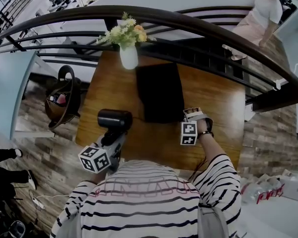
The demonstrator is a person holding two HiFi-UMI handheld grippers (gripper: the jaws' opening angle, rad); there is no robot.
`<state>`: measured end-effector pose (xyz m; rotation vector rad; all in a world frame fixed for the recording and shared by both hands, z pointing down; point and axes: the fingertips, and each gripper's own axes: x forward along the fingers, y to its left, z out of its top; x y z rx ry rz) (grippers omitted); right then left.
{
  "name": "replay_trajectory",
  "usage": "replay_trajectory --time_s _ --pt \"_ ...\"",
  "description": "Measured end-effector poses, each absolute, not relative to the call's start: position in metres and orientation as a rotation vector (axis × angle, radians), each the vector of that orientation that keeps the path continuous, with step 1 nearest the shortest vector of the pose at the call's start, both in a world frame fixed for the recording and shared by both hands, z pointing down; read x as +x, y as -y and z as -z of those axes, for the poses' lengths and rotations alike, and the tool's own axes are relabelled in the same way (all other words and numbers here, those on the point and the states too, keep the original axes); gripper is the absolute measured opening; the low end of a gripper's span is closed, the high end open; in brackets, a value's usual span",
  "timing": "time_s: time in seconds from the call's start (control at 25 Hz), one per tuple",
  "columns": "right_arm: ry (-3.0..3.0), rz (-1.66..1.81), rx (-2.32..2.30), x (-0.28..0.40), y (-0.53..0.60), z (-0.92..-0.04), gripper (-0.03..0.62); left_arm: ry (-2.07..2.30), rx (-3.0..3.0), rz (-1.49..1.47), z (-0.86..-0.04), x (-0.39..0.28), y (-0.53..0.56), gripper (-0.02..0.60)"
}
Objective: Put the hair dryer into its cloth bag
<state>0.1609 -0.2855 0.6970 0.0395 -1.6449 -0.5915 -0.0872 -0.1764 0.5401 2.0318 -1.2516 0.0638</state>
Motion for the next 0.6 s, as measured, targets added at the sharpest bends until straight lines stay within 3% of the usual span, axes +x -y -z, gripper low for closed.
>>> replay_trajectory --time_s 0.08,0.2,0.6 --pt "1.638 0.599 0.030 0.159 0.285 -0.699 0.101 1.252 2.029 -0.067 -0.540 -0.088 0.175 0.156" --pt "1.632 0.606 0.028 0.157 0.285 -0.701 0.018 1.253 2.022 -0.068 -0.542 -0.087 0.172 0.156" --pt "1.889 0.129 0.155 0.131 0.251 -0.689 0.009 1.231 2.030 -0.066 -0.542 -0.091 0.166 0.156"
